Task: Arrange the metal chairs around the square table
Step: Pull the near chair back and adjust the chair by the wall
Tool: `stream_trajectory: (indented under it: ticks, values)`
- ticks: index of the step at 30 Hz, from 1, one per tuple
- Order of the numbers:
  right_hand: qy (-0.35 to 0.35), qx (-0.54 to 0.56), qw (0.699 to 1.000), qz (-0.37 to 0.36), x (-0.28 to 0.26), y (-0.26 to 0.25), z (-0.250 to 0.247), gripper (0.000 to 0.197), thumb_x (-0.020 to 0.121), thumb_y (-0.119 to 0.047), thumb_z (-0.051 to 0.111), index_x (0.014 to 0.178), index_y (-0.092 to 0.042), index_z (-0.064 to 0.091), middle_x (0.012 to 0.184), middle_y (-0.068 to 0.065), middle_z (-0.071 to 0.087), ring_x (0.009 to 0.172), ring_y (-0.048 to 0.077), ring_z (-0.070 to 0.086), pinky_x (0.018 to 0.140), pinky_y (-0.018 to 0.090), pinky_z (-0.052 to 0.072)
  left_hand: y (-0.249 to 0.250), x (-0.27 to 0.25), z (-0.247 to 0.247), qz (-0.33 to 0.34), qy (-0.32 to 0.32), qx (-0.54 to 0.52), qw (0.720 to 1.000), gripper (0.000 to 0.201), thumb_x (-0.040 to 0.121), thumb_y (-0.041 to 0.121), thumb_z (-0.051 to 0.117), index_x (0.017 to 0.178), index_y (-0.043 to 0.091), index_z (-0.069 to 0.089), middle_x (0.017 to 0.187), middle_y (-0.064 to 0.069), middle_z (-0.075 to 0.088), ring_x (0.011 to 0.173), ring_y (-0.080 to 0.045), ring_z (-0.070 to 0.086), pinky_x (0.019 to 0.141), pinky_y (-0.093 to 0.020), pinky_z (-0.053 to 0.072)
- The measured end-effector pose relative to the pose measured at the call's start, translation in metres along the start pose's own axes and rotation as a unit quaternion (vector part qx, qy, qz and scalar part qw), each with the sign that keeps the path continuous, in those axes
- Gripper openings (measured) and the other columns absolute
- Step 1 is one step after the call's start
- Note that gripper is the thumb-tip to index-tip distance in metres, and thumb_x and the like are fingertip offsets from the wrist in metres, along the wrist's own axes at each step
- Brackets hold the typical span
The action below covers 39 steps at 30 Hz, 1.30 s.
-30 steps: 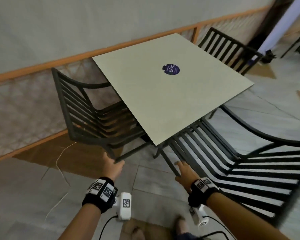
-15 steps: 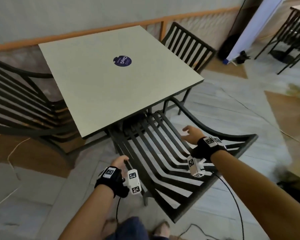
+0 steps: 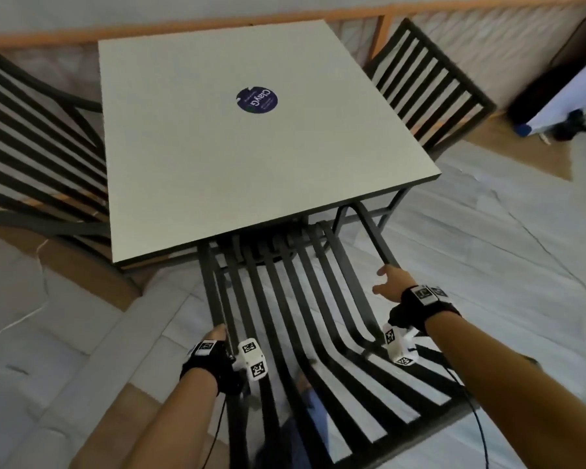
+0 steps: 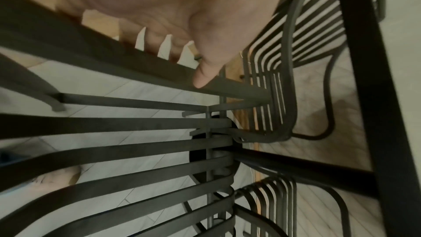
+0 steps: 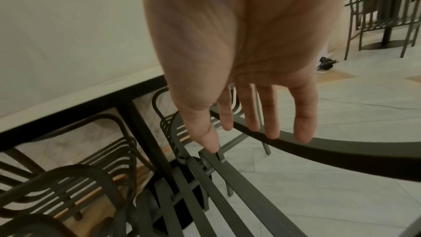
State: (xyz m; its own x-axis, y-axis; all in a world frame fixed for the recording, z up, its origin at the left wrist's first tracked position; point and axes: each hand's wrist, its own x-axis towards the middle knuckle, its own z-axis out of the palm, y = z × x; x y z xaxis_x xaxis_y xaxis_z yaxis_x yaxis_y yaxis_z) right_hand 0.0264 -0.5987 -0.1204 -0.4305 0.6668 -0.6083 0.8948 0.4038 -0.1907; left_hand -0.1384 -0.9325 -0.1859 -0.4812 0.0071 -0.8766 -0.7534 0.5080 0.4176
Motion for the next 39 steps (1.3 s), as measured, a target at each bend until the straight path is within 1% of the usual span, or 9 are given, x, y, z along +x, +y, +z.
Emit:
stream_trajectory:
  ticks: [4, 6, 10, 14, 22, 28, 32, 36, 39]
  values:
    - [-0.003, -0.028, 0.999, 0.016, 0.041, 0.02, 0.0, 0.058, 0.085, -0.025, 0.069, 0.136, -0.009, 0.045, 0.138, 0.021, 0.046, 0.123, 0.039, 0.049, 0.101, 0.041, 0.044, -0.003, 0.012, 0.028, -0.001, 0.093, -0.037, 0.995, 0.05, 0.097, 0.013, 0.044, 0.145, 0.007, 0.033, 0.138, -0.023, 0.051, 0.118, -0.042, 0.052, 0.1, -0.041, 0.043]
    - [0.01, -0.044, 0.998, 0.04, 0.056, 0.034, 0.003, 0.062, 0.083, -0.025, 0.069, 0.137, -0.007, 0.042, 0.135, 0.022, 0.047, 0.119, 0.041, 0.05, 0.099, 0.045, 0.046, -0.004, 0.009, 0.034, 0.015, 0.123, -0.042, 0.991, 0.05, 0.099, 0.011, 0.041, 0.147, 0.014, 0.031, 0.14, -0.023, 0.05, 0.121, -0.043, 0.049, 0.103, -0.042, 0.037]
    - [0.036, -0.023, 0.994, 0.1, 0.082, 0.063, 0.018, 0.071, 0.083, -0.023, 0.069, 0.143, -0.014, 0.031, 0.135, 0.023, 0.044, 0.123, 0.045, 0.042, 0.1, 0.056, 0.041, -0.01, 0.013, 0.032, 0.016, 0.132, -0.041, 0.99, 0.053, 0.096, 0.01, 0.043, 0.146, 0.026, 0.036, 0.133, -0.024, 0.056, 0.102, -0.039, 0.059, 0.095, -0.039, 0.045]
    - [-0.011, 0.027, 0.992, 0.121, 0.103, 0.076, 0.029, 0.05, 0.095, -0.018, 0.052, 0.14, -0.011, 0.031, 0.117, 0.029, 0.058, 0.102, 0.045, 0.057, 0.082, 0.046, 0.047, -0.014, 0.024, 0.027, 0.024, 0.148, -0.008, 0.989, 0.053, 0.095, 0.004, 0.04, 0.145, 0.023, 0.037, 0.102, -0.021, 0.063, 0.056, -0.02, 0.046, 0.062, -0.03, 0.048]
    - [-0.056, 0.01, 0.993, 0.101, 0.103, 0.074, 0.043, 0.038, 0.095, -0.013, 0.05, 0.13, -0.008, 0.034, 0.075, 0.013, 0.051, 0.075, 0.034, 0.051, 0.068, 0.039, 0.041, -0.01, 0.03, 0.008, 0.025, 0.173, 0.025, 0.984, 0.051, 0.096, 0.008, 0.042, 0.145, 0.023, 0.039, 0.098, -0.02, 0.064, 0.063, -0.029, 0.052, 0.069, -0.028, 0.04]
    - [-0.069, 0.025, 0.993, 0.096, 0.097, 0.083, 0.044, 0.041, 0.096, -0.009, 0.049, 0.132, -0.007, 0.031, 0.09, 0.02, 0.051, 0.078, 0.033, 0.05, 0.069, 0.037, 0.041, -0.016, 0.028, 0.01, 0.017, 0.171, 0.048, 0.984, 0.049, 0.098, 0.008, 0.039, 0.146, 0.019, 0.036, 0.098, -0.018, 0.059, 0.06, -0.021, 0.044, 0.071, -0.026, 0.037]
    - [-0.075, 0.022, 0.992, 0.1, 0.094, 0.087, 0.041, 0.037, 0.096, -0.009, 0.046, 0.13, -0.007, 0.031, 0.091, 0.02, 0.052, 0.078, 0.034, 0.052, 0.069, 0.037, 0.039, -0.017, 0.018, 0.021, 0.014, 0.19, 0.01, 0.982, 0.049, 0.098, 0.006, 0.038, 0.146, 0.015, 0.036, 0.1, -0.023, 0.063, 0.055, -0.015, 0.038, 0.049, -0.015, 0.035]
    - [-0.068, 0.018, 0.993, 0.099, 0.094, 0.087, 0.04, 0.035, 0.097, -0.012, 0.047, 0.129, -0.006, 0.035, 0.091, 0.019, 0.053, 0.078, 0.034, 0.051, 0.069, 0.037, 0.039, -0.019, 0.024, 0.023, -0.023, 0.212, -0.034, 0.977, 0.046, 0.096, 0.005, 0.043, 0.141, 0.012, 0.045, 0.132, -0.023, 0.057, 0.089, -0.037, 0.055, 0.08, -0.03, 0.043]
    - [-0.06, 0.018, 0.994, 0.091, 0.093, 0.083, 0.037, 0.039, 0.095, -0.014, 0.051, 0.13, -0.003, 0.039, 0.107, 0.025, 0.06, 0.093, 0.04, 0.059, 0.073, 0.039, 0.043, -0.019, 0.026, 0.026, -0.053, 0.214, -0.054, 0.974, 0.051, 0.091, 0.005, 0.053, 0.141, 0.012, 0.044, 0.135, -0.022, 0.056, 0.117, -0.04, 0.054, 0.104, -0.039, 0.042]
